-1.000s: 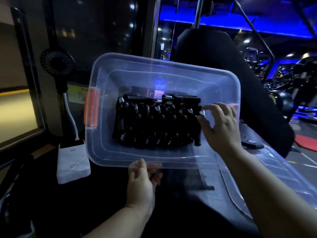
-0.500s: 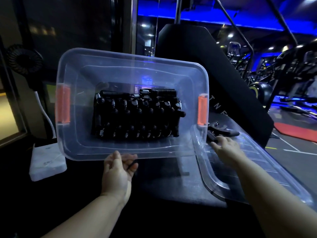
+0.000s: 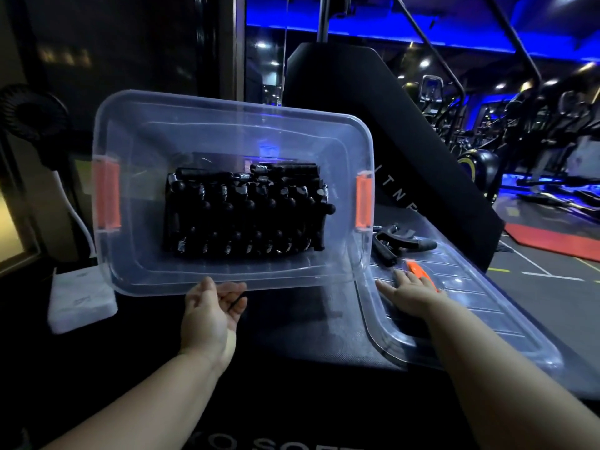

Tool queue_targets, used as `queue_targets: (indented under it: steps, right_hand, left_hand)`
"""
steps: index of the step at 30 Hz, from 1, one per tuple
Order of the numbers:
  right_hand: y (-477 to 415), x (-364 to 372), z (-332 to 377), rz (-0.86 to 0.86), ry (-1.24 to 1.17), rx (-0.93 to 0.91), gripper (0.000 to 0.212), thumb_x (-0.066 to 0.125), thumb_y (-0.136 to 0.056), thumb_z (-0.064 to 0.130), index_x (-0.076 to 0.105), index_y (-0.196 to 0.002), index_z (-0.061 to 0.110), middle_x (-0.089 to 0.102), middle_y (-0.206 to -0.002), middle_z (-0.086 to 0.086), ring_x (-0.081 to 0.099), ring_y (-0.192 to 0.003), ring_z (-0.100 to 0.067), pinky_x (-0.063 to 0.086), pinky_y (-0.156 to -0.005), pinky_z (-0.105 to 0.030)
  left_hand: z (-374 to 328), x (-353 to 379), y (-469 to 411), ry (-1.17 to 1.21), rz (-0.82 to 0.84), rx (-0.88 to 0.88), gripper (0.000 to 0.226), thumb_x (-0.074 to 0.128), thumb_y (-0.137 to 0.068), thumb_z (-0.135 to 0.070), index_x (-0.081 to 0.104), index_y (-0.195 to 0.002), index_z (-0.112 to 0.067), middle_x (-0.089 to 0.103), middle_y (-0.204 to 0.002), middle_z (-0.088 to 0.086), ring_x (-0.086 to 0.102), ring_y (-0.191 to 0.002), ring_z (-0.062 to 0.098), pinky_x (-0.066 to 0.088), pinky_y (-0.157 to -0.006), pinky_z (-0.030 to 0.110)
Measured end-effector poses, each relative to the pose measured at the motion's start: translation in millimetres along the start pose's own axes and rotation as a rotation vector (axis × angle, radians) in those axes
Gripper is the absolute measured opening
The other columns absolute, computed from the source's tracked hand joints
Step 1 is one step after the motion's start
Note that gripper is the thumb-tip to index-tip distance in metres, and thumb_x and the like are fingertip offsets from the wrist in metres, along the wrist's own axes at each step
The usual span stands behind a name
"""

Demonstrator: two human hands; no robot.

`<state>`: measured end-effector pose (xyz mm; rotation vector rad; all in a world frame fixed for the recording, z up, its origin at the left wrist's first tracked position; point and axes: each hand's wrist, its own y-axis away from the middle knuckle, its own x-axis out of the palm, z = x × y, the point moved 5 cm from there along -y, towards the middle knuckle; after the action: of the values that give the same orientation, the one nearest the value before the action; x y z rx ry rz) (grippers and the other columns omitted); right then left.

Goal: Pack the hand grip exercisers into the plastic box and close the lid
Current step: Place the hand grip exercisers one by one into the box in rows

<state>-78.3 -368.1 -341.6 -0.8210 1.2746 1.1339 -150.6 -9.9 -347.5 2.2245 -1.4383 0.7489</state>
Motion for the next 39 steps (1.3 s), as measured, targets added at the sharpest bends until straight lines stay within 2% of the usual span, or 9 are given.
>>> queue_targets:
  steps: [7, 17, 21, 25, 27, 30, 35, 37, 39]
  right_hand:
    - [13, 5, -6, 0.009, 0.017, 0.011, 0.084, 0.021, -0.083, 0.08, 0.008, -0.152, 0.034, 0.001, -0.162, 0.006, -0.002, -0.148, -0.022, 0.005, -0.114, -0.057]
    - [27, 8, -10, 0.003, 0.019, 0.006, 0.084, 0.021, -0.083, 0.08, 0.008, -0.152, 0.034, 0.002, -0.162, 0.006, 0.0, -0.148, -0.023, 0.007, -0.115, -0.057]
    - [29, -2, -8, -0.05, 0.018, 0.011, 0.078, 0.029, -0.083, 0.079, 0.029, -0.145, 0.032, 0.016, -0.16, 0.004, 0.017, -0.144, -0.027, 0.019, -0.112, -0.054]
    - [21, -25, -4, -0.226, -0.138, 0.111, 0.082, 0.043, -0.081, 0.074, 0.021, -0.146, 0.029, 0.041, -0.147, -0.009, 0.036, -0.133, -0.032, 0.031, -0.105, -0.052]
    - [12, -36, 3, -0.284, -0.137, 0.095, 0.081, 0.047, -0.082, 0.069, 0.019, -0.146, 0.029, 0.037, -0.146, -0.012, 0.032, -0.134, -0.032, 0.031, -0.103, -0.052]
    - [-6, -46, 10, -0.311, -0.095, 0.073, 0.084, 0.048, -0.082, 0.067, 0.014, -0.149, 0.03, 0.022, -0.154, -0.007, 0.017, -0.141, -0.029, 0.025, -0.105, -0.054]
    - [-38, -41, 10, -0.287, -0.06, 0.109, 0.091, 0.044, -0.079, 0.075, 0.013, -0.151, 0.03, 0.006, -0.161, 0.003, 0.001, -0.147, -0.022, 0.018, -0.11, -0.054]
    - [-45, -38, 10, -0.272, -0.051, 0.13, 0.097, 0.041, -0.074, 0.082, 0.015, -0.151, 0.029, 0.01, -0.161, 0.002, 0.003, -0.147, -0.023, 0.019, -0.109, -0.054]
    - [-46, -38, 10, -0.296, -0.046, 0.165, 0.101, 0.041, -0.067, 0.087, 0.026, -0.146, 0.026, 0.026, -0.154, -0.005, 0.016, -0.142, -0.029, 0.025, -0.105, -0.053]
  left_hand:
    - [2, 0, -2, 0.004, 0.007, -0.012, 0.038, 0.034, -0.103, -0.033, 0.045, -0.126, -0.006, 0.065, -0.082, 0.009, 0.065, -0.073, 0.014, 0.049, -0.065, 0.026]
    - [1, 0, 0, 0.013, 0.009, -0.006, 0.028, 0.034, -0.103, -0.033, 0.046, -0.117, -0.011, 0.066, -0.078, 0.007, 0.066, -0.071, 0.013, 0.05, -0.065, 0.026]
    - [2, 0, -1, 0.018, 0.013, -0.005, 0.029, 0.036, -0.103, -0.032, 0.046, -0.118, -0.011, 0.066, -0.077, 0.007, 0.067, -0.071, 0.012, 0.051, -0.064, 0.026]
    - [2, 0, -2, 0.024, 0.02, -0.003, 0.031, 0.036, -0.102, -0.033, 0.046, -0.121, -0.01, 0.067, -0.077, 0.007, 0.067, -0.072, 0.013, 0.051, -0.063, 0.026]
    - [2, 0, -3, 0.019, 0.023, -0.002, 0.035, 0.035, -0.102, -0.033, 0.046, -0.123, -0.008, 0.067, -0.077, 0.006, 0.067, -0.072, 0.013, 0.051, -0.063, 0.026]
    - [2, -1, -4, 0.007, 0.026, 0.005, 0.034, 0.035, -0.102, -0.034, 0.048, -0.121, -0.009, 0.069, -0.073, 0.003, 0.068, -0.069, 0.01, 0.052, -0.061, 0.024]
    - [3, -1, -5, -0.002, 0.025, 0.02, 0.027, 0.035, -0.102, -0.034, 0.048, -0.112, -0.013, 0.069, -0.071, 0.001, 0.068, -0.071, 0.01, 0.051, -0.062, 0.025]
    - [3, 0, -5, -0.003, 0.02, 0.027, 0.026, 0.035, -0.102, -0.035, 0.048, -0.109, -0.014, 0.069, -0.071, 0.001, 0.068, -0.073, 0.011, 0.05, -0.064, 0.027]
    - [3, 0, -4, -0.005, 0.017, 0.031, 0.027, 0.036, -0.102, -0.035, 0.048, -0.111, -0.013, 0.069, -0.074, 0.003, 0.067, -0.077, 0.014, 0.05, -0.066, 0.028]
